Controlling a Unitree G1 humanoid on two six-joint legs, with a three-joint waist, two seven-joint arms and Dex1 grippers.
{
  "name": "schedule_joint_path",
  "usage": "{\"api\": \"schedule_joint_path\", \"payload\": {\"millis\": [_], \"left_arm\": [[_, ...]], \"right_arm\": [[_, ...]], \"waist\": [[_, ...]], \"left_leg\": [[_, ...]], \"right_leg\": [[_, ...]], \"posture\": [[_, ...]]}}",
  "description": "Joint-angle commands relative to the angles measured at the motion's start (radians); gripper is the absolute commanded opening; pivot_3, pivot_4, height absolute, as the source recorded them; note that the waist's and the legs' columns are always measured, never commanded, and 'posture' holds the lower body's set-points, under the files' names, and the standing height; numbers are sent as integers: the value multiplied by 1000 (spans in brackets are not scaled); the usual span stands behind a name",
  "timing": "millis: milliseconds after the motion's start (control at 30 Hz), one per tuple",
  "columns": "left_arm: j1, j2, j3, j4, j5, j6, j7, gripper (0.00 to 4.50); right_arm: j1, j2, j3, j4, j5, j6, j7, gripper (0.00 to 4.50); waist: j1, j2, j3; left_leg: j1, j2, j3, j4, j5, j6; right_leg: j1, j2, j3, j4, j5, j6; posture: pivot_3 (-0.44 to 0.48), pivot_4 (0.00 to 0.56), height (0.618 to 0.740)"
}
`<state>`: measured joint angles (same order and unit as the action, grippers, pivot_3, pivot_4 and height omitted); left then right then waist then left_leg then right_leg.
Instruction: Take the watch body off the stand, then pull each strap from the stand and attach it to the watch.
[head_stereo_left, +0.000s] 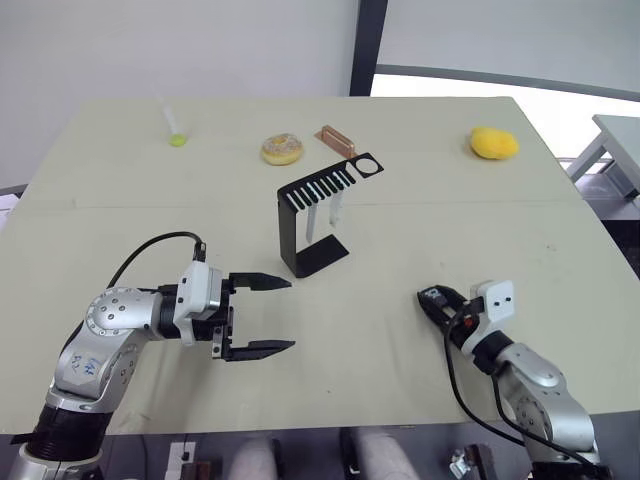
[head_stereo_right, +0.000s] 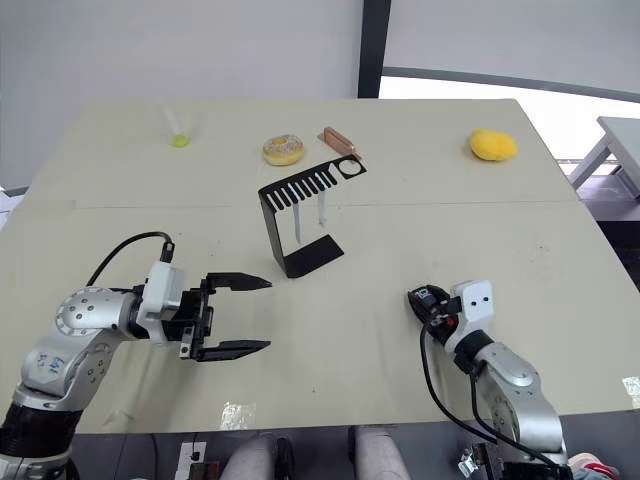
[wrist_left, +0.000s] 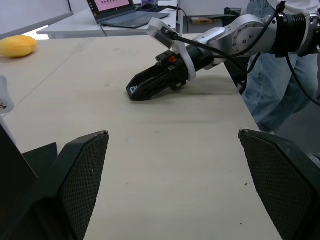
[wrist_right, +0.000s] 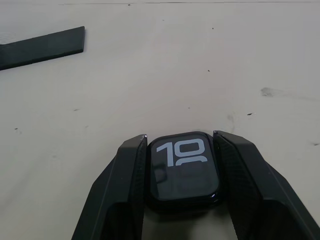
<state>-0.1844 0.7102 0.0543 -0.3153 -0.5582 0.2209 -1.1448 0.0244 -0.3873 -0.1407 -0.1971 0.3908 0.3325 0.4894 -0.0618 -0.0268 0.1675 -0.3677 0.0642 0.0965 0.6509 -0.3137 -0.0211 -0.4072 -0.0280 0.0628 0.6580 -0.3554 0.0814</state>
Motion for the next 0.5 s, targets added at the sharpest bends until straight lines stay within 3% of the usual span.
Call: {"api": "schedule_joint_path", "payload": {"millis": [33, 200, 400, 500], "left_arm": [[-2, 17, 40, -33, -12, -2, 11, 4500], [12, 40, 62, -29, -8, -13, -1, 4500], [71, 76, 116, -6, 0, -38, -21, 4500], [119, 78, 166, 16, 8, -54, -4, 4500]], "right_arm": [[-6, -11, 1, 33, 21, 12, 47, 2100], [18, -59, -27, -6, 28, -26, 105, 4408], [105, -171, -132, -188, 144, -18, 215, 4465], [181, -245, -242, -251, 180, -81, 318, 4465]], "waist": [[1, 0, 0], [6, 0, 0], [11, 1, 1], [11, 2, 1]], "left_leg": [[0, 0, 0, 0, 0, 0], [0, 0, 0, 1, 0, 0], [-1, -1, 0, 1, -1, 1], [-1, 0, 0, 1, -2, 4]], "right_leg": [[0, 0, 0, 0, 0, 0], [0, -1, 0, 0, 0, 0], [0, -1, -1, 0, 0, 0], [1, -1, -1, 0, 0, 0]], "posture": [[0, 150, 740], [0, 150, 740], [0, 150, 740], [0, 150, 740]]}}
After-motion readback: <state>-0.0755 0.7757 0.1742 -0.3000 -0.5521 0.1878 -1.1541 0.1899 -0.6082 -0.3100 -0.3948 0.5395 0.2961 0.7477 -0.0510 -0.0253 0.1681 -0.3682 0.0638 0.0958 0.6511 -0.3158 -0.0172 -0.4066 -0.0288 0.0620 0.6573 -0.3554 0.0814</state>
